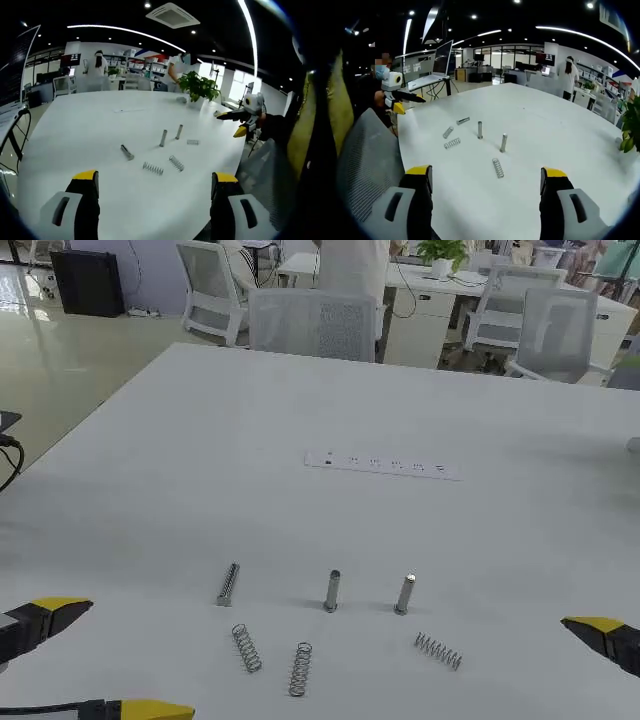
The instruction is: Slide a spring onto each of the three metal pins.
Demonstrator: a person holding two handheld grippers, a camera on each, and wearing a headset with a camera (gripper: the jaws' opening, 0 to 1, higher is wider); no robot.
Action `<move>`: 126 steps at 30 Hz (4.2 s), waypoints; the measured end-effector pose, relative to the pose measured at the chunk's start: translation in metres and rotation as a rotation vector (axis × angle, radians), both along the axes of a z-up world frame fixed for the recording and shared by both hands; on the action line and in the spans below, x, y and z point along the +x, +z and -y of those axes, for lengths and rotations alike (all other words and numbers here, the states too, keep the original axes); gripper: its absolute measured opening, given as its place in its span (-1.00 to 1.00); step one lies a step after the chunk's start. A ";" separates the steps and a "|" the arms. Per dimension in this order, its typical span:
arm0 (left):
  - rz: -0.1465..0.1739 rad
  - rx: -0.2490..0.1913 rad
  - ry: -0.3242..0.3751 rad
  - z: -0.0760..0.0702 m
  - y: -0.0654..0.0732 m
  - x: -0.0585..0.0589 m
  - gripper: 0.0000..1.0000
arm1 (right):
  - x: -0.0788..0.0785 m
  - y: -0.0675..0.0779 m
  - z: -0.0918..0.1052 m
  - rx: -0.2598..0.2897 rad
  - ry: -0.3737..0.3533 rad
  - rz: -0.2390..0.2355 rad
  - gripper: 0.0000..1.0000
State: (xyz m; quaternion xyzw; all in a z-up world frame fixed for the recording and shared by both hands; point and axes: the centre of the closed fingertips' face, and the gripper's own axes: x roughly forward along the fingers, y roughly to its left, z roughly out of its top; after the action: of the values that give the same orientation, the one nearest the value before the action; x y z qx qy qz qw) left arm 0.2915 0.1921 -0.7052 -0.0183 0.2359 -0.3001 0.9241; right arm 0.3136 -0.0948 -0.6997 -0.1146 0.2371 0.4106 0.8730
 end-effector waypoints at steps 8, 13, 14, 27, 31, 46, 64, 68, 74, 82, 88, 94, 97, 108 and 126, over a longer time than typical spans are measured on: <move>0.011 0.003 -0.006 0.001 0.004 0.008 0.72 | -0.001 0.000 -0.001 0.002 0.003 -0.002 0.72; 0.014 0.000 -0.004 0.000 0.005 0.011 0.72 | -0.002 0.000 -0.001 0.003 0.002 -0.002 0.71; 0.013 0.000 -0.004 -0.001 0.005 0.011 0.72 | -0.002 -0.001 -0.001 0.002 0.001 -0.003 0.71; 0.009 0.000 0.008 -0.005 0.003 0.008 0.71 | -0.002 0.001 -0.001 0.006 0.002 -0.002 0.71; 0.008 -0.002 0.009 -0.005 0.003 0.008 0.71 | -0.002 0.001 -0.001 0.007 0.003 -0.002 0.71; 0.001 -0.005 0.005 -0.003 0.001 0.009 0.69 | -0.002 0.000 -0.001 0.008 0.000 -0.007 0.70; -0.008 0.011 0.000 -0.004 0.000 0.010 0.66 | -0.004 0.000 -0.002 0.004 0.010 -0.010 0.68; -0.010 0.019 -0.001 -0.005 0.000 0.014 0.65 | -0.003 0.000 -0.002 0.004 0.009 -0.010 0.68; -0.007 0.040 -0.018 -0.003 0.003 0.022 0.63 | -0.003 0.001 -0.002 0.002 0.013 -0.008 0.68; -0.015 0.076 -0.042 -0.004 0.000 0.043 0.60 | -0.004 0.000 -0.003 0.001 0.017 -0.011 0.68; -0.035 0.074 -0.052 -0.002 -0.006 0.064 0.56 | -0.004 -0.001 -0.002 -0.001 0.017 -0.013 0.68; -0.049 0.096 -0.069 0.002 -0.012 0.078 0.54 | -0.004 -0.003 0.001 0.000 0.009 -0.018 0.68; -0.058 0.101 -0.072 0.001 -0.016 0.086 0.53 | -0.004 -0.004 0.001 -0.003 0.010 -0.020 0.68; -0.104 0.113 -0.038 -0.003 -0.031 0.117 0.45 | -0.004 -0.006 0.001 -0.001 0.012 -0.027 0.68; -0.156 0.173 -0.026 0.008 -0.052 0.145 0.25 | -0.004 -0.009 0.001 0.000 0.012 -0.039 0.68</move>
State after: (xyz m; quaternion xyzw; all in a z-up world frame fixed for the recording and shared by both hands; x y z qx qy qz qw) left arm 0.4363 0.1837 -0.7571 0.0412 0.3326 -0.2883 0.8970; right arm 0.3101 -0.0960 -0.7088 -0.1080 0.2536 0.4180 0.8656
